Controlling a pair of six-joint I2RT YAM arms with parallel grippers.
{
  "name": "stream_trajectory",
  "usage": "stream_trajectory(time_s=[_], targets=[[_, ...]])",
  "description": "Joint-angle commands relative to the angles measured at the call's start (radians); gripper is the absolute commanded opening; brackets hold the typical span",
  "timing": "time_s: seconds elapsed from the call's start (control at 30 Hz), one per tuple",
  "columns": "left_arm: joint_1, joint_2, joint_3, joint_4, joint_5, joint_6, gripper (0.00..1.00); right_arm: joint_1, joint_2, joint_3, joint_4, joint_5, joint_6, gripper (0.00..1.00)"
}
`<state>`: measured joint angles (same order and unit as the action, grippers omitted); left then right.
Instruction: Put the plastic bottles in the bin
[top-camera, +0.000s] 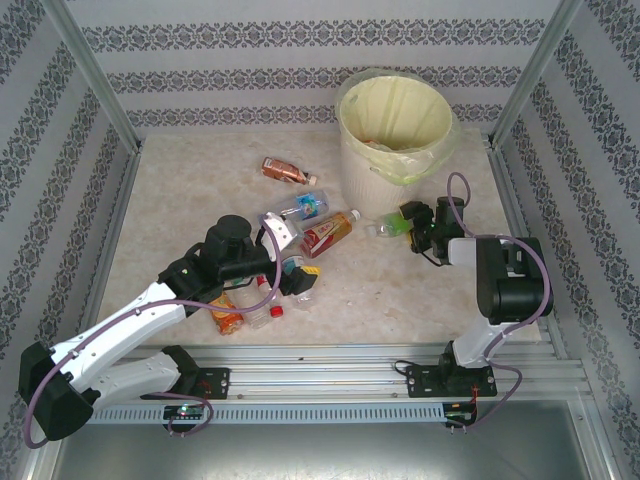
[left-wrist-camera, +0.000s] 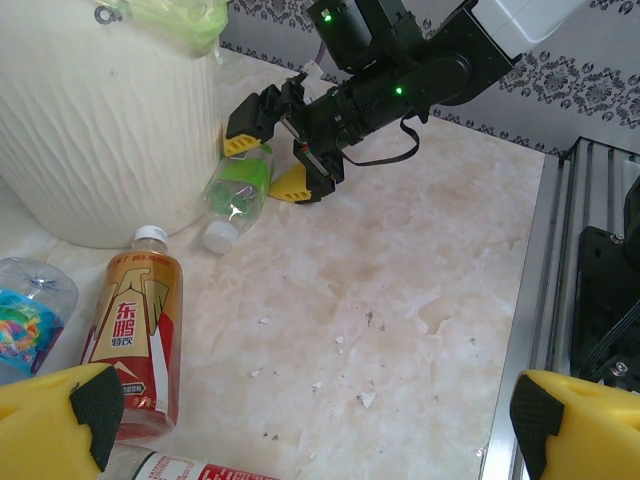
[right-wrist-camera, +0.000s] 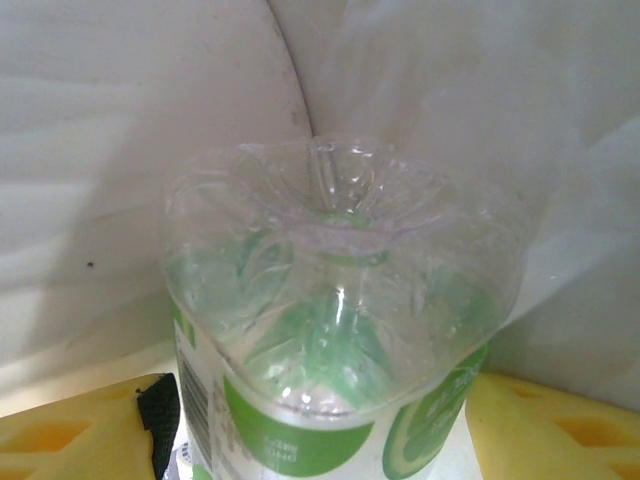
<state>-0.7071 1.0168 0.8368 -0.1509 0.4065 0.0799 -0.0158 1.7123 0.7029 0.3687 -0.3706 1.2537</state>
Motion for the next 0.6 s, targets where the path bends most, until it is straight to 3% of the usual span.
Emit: stream_trajectory(time_s=[0.0, 0.3, 0.57], targets=[[-0.006, -0.003, 0.019, -0.016, -0.008, 0.026, 1.00, 0.004, 0.046, 0.034, -0.078, 0.059, -0.023, 0.74], [-0.006, -0.007, 0.021, -0.017, -0.007, 0.026, 1.00, 0.000, 0.026, 0.061, -0.162, 0.061, -0.037, 0.64], [-0.009, -0.013, 0.020, -0.017, -0.006, 0.027, 1.00, -0.004, -0.122, 0.044, -0.237, 0.107, -0.122, 0.57]])
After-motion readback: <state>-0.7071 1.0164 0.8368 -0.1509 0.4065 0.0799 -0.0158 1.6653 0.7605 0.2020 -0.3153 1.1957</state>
